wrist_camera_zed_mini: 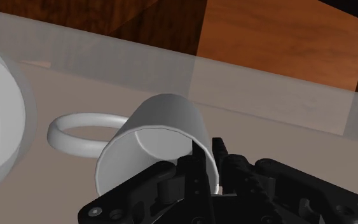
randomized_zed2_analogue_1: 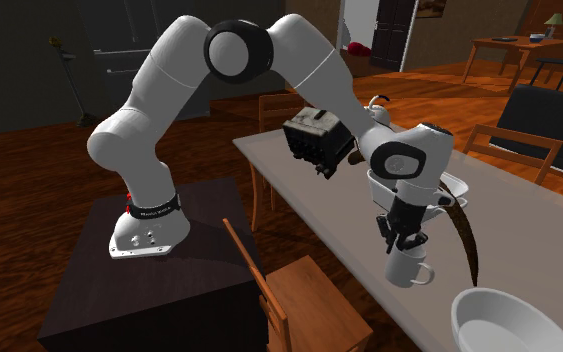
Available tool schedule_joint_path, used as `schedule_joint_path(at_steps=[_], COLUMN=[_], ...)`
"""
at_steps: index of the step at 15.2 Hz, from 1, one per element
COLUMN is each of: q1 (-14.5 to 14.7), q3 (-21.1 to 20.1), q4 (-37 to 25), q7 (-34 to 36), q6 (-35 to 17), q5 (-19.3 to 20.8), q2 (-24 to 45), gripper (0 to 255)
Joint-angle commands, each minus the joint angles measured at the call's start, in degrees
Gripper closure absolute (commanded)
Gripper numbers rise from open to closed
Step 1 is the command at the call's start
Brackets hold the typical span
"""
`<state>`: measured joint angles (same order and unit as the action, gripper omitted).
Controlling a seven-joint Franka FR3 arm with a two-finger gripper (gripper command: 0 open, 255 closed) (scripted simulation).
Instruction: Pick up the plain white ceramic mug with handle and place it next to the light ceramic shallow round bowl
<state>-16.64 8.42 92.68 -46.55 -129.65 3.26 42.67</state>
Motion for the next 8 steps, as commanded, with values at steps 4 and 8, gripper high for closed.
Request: schedule_joint_path(at_steps=[4, 8], q1=[0.0, 0.2], q3=[0.0, 0.0], q4=[0.0, -0.2], q7=[0.0, 0.0], q6=[0.0, 1.3], q5=[0.0, 0.1], q2=[0.0, -1.1], gripper=[0, 0])
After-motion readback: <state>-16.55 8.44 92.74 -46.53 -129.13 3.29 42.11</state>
